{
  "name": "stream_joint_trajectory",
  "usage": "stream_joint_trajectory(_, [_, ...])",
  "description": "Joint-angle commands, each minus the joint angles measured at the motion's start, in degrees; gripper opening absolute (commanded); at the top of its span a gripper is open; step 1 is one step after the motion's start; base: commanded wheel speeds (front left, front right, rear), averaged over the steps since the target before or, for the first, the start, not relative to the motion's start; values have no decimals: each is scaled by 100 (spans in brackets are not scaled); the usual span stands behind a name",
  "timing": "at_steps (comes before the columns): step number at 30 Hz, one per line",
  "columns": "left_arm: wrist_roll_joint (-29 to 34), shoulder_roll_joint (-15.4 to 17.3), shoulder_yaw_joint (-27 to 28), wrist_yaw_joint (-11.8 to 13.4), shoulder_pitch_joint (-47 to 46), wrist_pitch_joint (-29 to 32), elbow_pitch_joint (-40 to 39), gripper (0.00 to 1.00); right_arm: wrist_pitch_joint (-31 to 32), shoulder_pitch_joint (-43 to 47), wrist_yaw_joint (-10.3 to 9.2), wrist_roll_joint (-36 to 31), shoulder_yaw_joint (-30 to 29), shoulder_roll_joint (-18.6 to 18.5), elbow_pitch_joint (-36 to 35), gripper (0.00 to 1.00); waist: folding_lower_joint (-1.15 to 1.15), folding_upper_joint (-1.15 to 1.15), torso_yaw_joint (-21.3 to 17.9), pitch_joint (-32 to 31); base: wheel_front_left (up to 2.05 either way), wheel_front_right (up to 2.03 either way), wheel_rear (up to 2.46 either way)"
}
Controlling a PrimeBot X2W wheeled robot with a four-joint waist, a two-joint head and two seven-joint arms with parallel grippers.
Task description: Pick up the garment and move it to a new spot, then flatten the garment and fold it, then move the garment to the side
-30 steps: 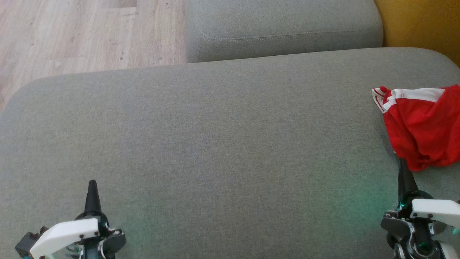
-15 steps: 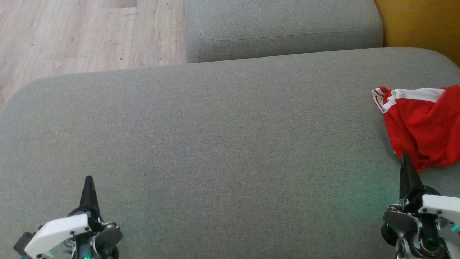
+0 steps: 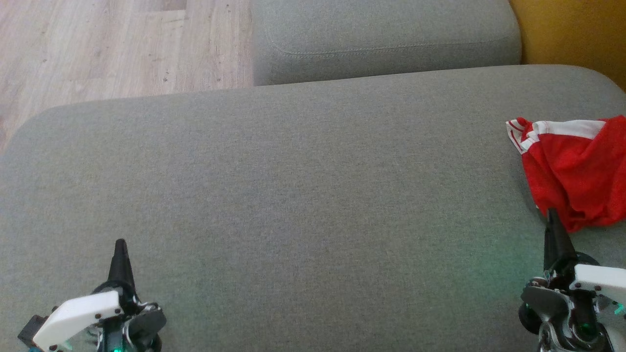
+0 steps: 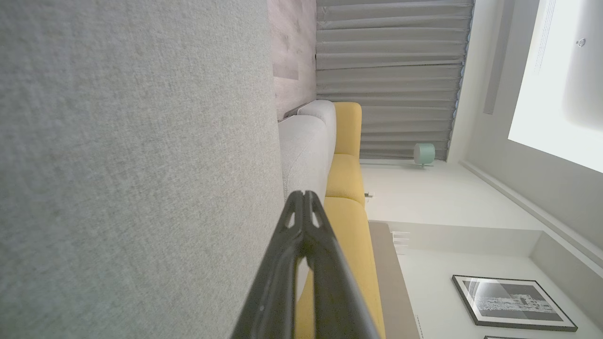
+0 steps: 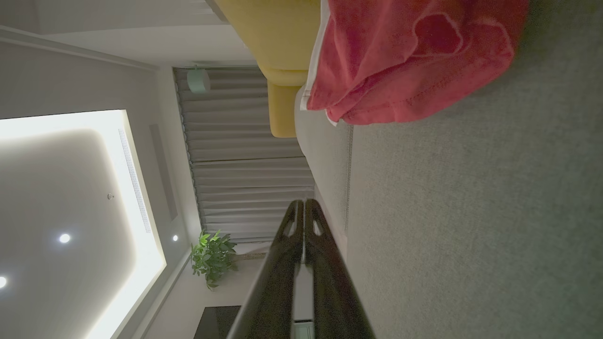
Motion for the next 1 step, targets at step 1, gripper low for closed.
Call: stream_joint_trajectory(1, [18,64,195,-38,-273,29,-199,0,34,-300,44,40,115,-29,-219,0,0,0,0,0,0,0,0])
